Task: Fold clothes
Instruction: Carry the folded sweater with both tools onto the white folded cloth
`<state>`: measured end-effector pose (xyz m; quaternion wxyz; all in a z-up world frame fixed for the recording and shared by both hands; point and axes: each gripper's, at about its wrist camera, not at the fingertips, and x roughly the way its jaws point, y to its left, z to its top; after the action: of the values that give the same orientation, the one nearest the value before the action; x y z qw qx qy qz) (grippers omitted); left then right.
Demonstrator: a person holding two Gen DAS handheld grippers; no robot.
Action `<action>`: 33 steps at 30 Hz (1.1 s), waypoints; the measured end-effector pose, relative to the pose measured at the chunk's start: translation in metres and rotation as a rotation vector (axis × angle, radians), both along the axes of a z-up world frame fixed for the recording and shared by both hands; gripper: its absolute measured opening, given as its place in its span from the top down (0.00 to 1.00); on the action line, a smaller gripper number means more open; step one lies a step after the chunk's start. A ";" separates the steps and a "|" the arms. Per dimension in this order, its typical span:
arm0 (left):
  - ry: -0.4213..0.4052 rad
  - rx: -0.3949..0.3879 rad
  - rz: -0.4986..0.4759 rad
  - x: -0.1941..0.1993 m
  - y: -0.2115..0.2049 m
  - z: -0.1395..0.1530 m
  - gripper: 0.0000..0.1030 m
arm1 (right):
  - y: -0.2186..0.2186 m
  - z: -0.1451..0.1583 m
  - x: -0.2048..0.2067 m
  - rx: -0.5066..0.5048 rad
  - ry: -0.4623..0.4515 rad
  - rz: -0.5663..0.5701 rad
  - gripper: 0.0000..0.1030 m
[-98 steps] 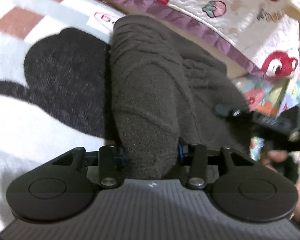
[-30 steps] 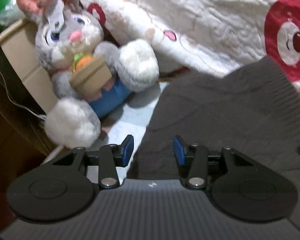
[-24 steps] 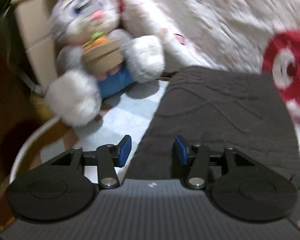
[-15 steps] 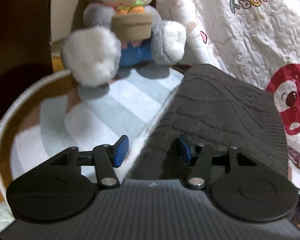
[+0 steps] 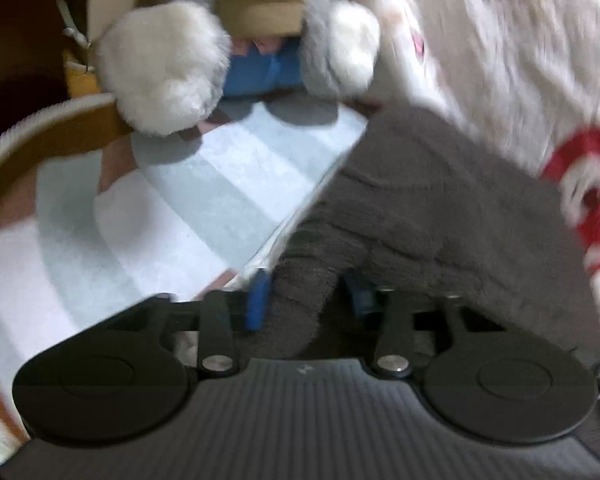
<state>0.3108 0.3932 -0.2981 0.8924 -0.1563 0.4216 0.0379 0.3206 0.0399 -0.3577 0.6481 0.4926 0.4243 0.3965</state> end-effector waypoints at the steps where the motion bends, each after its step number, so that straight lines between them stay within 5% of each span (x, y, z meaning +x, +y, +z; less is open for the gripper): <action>1: 0.019 0.063 -0.036 0.003 -0.007 0.011 0.82 | 0.000 0.000 0.000 0.053 0.064 0.020 0.68; 6: -0.033 0.383 -0.118 0.002 -0.035 0.071 0.96 | 0.005 0.012 -0.024 0.158 0.131 0.067 0.68; 7: -0.039 0.399 -0.111 -0.001 -0.038 0.074 0.96 | 0.007 0.010 -0.028 0.128 0.120 0.071 0.68; 10: 0.021 0.333 -0.089 -0.008 -0.046 0.067 0.89 | 0.012 0.004 -0.034 -0.103 0.018 0.061 0.65; 11: -0.018 0.337 -0.102 -0.016 -0.053 0.067 0.86 | 0.013 0.002 -0.036 -0.168 -0.013 0.058 0.62; 13: -0.104 0.308 -0.123 -0.033 -0.065 0.068 0.78 | 0.013 0.006 -0.045 -0.208 -0.079 0.056 0.50; 15: -0.154 0.178 -0.112 -0.054 -0.075 0.063 0.68 | 0.007 0.017 -0.056 -0.251 -0.162 0.043 0.42; 18: -0.155 -0.021 -0.028 -0.074 -0.084 0.041 0.67 | -0.025 0.024 -0.056 -0.241 -0.198 -0.068 0.38; 19: -0.150 -0.031 0.010 -0.080 -0.088 0.032 0.67 | -0.037 0.024 -0.051 -0.229 -0.194 -0.112 0.36; 24: -0.257 0.104 0.113 -0.106 -0.118 0.010 0.66 | -0.069 0.001 0.011 -0.118 -0.007 -0.266 0.33; 28: -0.276 0.223 0.043 -0.112 -0.130 0.001 0.66 | -0.052 -0.010 0.052 -0.104 0.088 -0.264 0.30; 29: -0.277 0.239 0.024 -0.113 -0.132 0.002 0.66 | -0.047 -0.007 0.057 -0.125 0.066 -0.265 0.34; 30: -0.279 0.232 0.013 -0.115 -0.131 0.003 0.65 | -0.044 -0.001 0.060 -0.157 0.017 -0.273 0.52; 31: -0.279 0.207 0.013 -0.116 -0.129 0.005 0.65 | -0.039 0.011 0.063 -0.200 -0.054 -0.278 0.60; 33: -0.280 0.159 0.012 -0.118 -0.126 0.007 0.64 | -0.032 0.036 0.064 -0.291 -0.223 -0.281 0.64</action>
<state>0.1931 0.2675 -0.2909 0.9517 -0.0916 0.2879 0.0541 0.3850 0.0083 -0.3219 0.8040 0.4014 0.3299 0.2893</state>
